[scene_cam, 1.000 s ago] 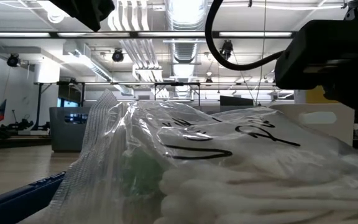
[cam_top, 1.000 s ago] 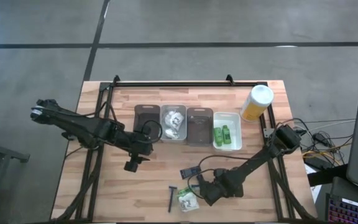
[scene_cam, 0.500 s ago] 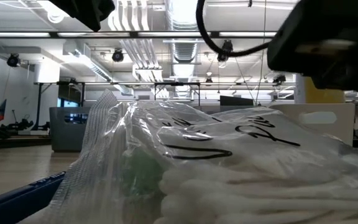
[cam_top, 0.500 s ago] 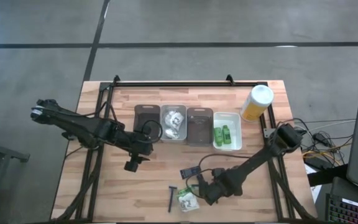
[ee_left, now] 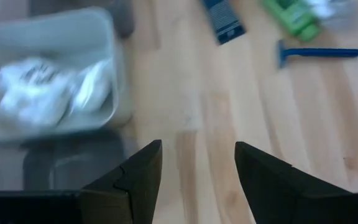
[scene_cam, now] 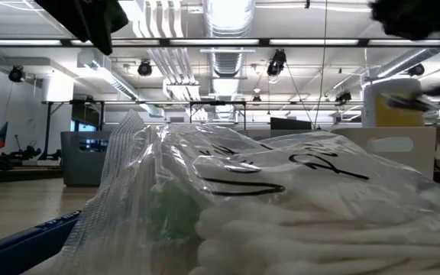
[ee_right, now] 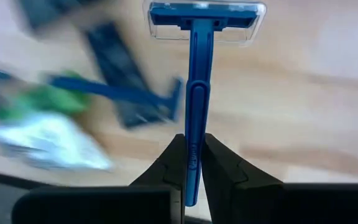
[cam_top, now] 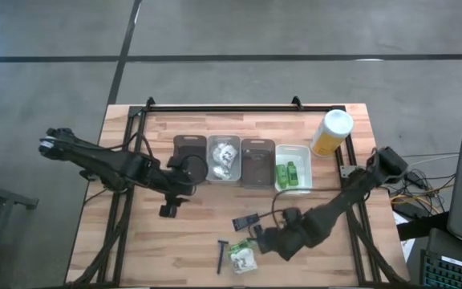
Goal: Pick & Place Travel size toiletries
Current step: Put the blue razor into the right black bin
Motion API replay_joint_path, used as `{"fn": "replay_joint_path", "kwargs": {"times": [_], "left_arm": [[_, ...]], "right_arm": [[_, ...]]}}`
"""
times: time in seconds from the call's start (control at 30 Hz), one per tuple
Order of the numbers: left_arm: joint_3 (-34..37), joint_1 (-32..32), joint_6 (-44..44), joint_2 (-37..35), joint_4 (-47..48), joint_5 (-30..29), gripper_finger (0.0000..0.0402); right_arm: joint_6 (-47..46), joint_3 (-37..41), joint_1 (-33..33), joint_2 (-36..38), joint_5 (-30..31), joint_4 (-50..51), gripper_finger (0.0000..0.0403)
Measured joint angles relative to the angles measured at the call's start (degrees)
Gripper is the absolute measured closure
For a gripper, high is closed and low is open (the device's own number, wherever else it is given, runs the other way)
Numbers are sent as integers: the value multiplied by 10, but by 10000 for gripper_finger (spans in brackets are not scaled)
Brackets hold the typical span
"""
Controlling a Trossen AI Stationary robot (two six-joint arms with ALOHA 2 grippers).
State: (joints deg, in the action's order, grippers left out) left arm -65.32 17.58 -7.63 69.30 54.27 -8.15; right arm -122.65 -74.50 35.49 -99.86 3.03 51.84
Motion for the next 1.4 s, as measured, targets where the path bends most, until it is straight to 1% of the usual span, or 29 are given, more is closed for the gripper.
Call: {"fn": "replay_joint_path", "kwargs": {"times": [0.13,0.2,0.3,0.37,0.53,0.63,0.73,0.8,0.9,1.1,1.27,1.4], "left_arm": [[0,0,-52,-10,30,-21,195],[0,0,-77,-18,37,-23,195],[0,0,-113,-31,50,-24,195],[0,0,-139,-42,64,-24,195],[0,1,-202,-75,107,-25,195],[2,2,-236,-97,128,-28,195],[16,2,-256,-123,128,-37,195],[29,2,-263,-140,127,-40,195],[51,2,-275,-163,127,-41,195],[91,2,-294,-197,122,-37,195],[111,2,-283,-214,113,-34,195],[114,2,-263,-218,95,-32,195]], "right_arm": [[63,0,-49,42,86,-2,379],[118,-1,-87,58,101,-9,379],[213,-1,-154,72,101,-17,379],[268,-1,-202,76,96,-16,378],[391,-1,-318,79,45,-41,378],[436,-1,-372,63,5,-40,378],[465,0,-408,36,-30,-43,378],[480,0,-422,16,-48,-52,373],[485,0,-432,-13,-51,-63,355],[478,0,-441,-48,-50,-83,296],[470,-1,-430,-41,-50,-90,233],[507,-21,-387,-12,-42,-86,193]]}}
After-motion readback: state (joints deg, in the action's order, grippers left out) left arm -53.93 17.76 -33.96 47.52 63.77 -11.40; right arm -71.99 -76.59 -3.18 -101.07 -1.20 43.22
